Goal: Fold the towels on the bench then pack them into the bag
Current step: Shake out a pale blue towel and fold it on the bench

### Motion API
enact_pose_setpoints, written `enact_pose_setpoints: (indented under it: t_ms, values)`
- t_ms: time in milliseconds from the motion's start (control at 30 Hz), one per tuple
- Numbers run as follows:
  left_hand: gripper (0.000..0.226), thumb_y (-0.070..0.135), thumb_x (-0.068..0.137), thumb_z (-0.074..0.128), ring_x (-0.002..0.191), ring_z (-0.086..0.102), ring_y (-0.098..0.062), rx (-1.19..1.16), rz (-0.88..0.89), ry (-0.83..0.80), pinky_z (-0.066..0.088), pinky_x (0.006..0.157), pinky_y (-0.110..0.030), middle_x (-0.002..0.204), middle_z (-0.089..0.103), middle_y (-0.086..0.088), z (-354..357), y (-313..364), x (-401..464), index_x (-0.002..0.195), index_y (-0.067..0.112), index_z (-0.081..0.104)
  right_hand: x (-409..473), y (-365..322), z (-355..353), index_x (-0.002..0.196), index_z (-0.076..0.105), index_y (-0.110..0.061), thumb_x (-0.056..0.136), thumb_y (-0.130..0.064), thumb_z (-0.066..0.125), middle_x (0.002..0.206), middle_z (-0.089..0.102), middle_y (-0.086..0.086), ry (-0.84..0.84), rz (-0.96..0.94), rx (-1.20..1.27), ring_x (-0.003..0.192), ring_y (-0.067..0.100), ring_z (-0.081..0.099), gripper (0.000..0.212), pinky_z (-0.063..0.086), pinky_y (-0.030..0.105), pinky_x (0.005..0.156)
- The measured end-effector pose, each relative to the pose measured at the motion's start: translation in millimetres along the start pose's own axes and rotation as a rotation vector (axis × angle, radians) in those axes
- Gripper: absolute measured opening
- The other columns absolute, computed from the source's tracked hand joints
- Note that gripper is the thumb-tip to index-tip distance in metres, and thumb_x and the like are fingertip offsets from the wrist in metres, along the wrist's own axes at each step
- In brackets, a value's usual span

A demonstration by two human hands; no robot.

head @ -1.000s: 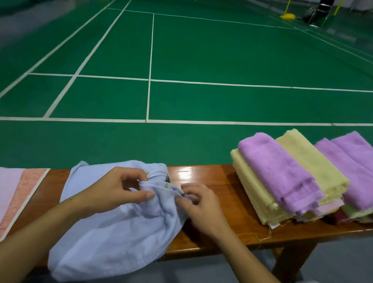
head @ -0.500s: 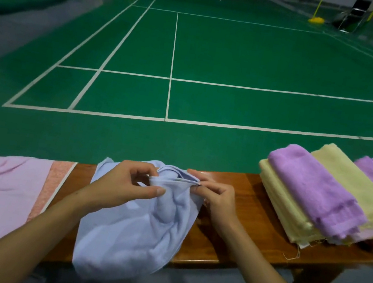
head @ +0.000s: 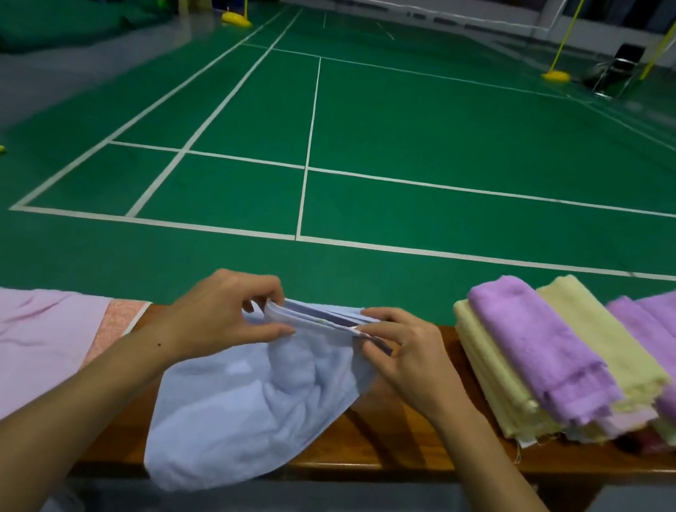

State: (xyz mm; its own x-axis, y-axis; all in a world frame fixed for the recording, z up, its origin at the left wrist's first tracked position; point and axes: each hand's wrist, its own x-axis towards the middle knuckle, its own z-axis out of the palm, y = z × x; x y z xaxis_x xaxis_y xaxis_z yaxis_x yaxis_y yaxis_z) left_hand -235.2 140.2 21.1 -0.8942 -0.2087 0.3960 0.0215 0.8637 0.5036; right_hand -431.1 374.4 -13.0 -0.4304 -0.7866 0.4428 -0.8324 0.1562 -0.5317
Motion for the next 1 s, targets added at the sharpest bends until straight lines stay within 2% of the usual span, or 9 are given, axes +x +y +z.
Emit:
enact_pose_setpoints:
  t_ms: [167,300,433,500,600,700,833,933,1000]
  values:
    - [0.035,0.06,0.082,0.075,0.067,0.063,-0.007,0.052,0.05,0.044,0.056,0.064,-0.03,0.07,0.063,0.017,-33.0,25.1,15.8,0.084,0.027,0.063,21.3,-24.6,-32.9,0.103,0.084,-0.019,0.09,-0.022,0.075,0.106,0.078,-0.002,0.064,-0.07,-0.076,0.091,0.015,0.072,0.016,0.061,0.036,0.082]
    - [0.025,0.032,0.084,0.087,0.064,0.063,-0.005,0.082,0.085,0.088,0.056,0.064,-0.026,0.07,0.066,0.015,-68.7,42.3,32.8,0.083,0.018,0.065,46.9,-52.2,-57.8,0.098,0.083,-0.019,0.089,-0.021,0.077,0.095,0.08,0.0,0.12,-0.12,-0.102,0.082,0.019,0.073,0.011,0.058,0.034,0.074]
    - [0.026,0.033,0.085,0.087,0.061,0.062,-0.006,0.082,0.074,0.113,0.058,0.064,-0.036,0.07,0.069,0.007,-99.8,48.4,49.0,0.081,0.018,0.065,73.0,-77.1,-76.0,0.096,0.083,-0.023,0.088,-0.026,0.075,0.084,0.079,0.003,0.16,-0.118,-0.146,0.073,0.026,0.071,0.012,0.05,0.033,0.065]
    - [0.029,0.04,0.082,0.083,0.063,0.063,-0.016,0.081,0.057,0.152,0.058,0.064,-0.041,0.07,0.07,0.002,-111.7,52.2,55.8,0.08,0.018,0.065,81.8,-86.8,-84.8,0.097,0.082,-0.024,0.089,-0.026,0.075,0.084,0.078,0.002,0.178,-0.11,-0.152,0.075,0.028,0.069,0.011,0.049,0.034,0.066]
    - [0.029,0.035,0.08,0.086,0.062,0.061,-0.015,0.036,0.039,0.251,0.058,0.065,-0.045,0.072,0.072,-0.002,-125.3,65.9,62.3,0.079,0.016,0.064,87.3,-99.8,-97.1,0.099,0.077,-0.027,0.09,-0.03,0.075,0.081,0.07,-0.006,0.224,-0.092,-0.142,0.082,0.031,0.065,0.01,0.052,0.038,0.07]
    - [0.026,0.023,0.081,0.09,0.067,0.07,-0.019,-0.028,0.027,0.316,0.06,0.067,-0.047,0.077,0.075,-0.004,-131.4,83.1,59.9,0.082,0.013,0.066,84.4,-108.5,-109.4,0.101,0.069,-0.028,0.088,-0.023,0.077,0.085,0.073,-0.007,0.254,-0.048,0.037,0.085,0.024,0.068,0.017,0.055,0.038,0.075]
    - [0.027,0.02,0.081,0.09,0.071,0.073,-0.024,-0.148,-0.005,0.342,0.061,0.069,-0.052,0.079,0.077,-0.01,-127.0,101.8,43.8,0.085,0.01,0.065,65.5,-118.5,-122.8,0.11,0.065,-0.024,0.086,-0.015,0.081,0.083,0.077,0.002,0.219,0.027,0.323,0.072,0.015,0.065,0.031,0.051,0.032,0.067]
    - [0.03,0.014,0.082,0.088,0.073,0.07,-0.021,-0.281,-0.028,0.323,0.06,0.071,-0.05,0.08,0.077,-0.013,-122.3,116.2,25.6,0.094,0.008,0.062,42.4,-128.0,-122.6,0.11,0.068,-0.015,0.088,-0.008,0.079,0.085,0.077,0.011,0.255,0.055,0.432,0.071,0.017,0.064,0.026,0.052,0.035,0.066]
    - [0.034,0.009,0.082,0.087,0.074,0.071,-0.017,-0.38,-0.038,0.31,0.06,0.071,-0.039,0.081,0.078,-0.012,-119.9,126.4,11.7,0.104,0.009,0.062,25.5,-134.8,-120.1,0.111,0.068,-0.015,0.09,-0.01,0.079,0.084,0.075,0.017,0.289,0.06,0.476,0.068,0.03,0.063,0.024,0.052,0.042,0.063]
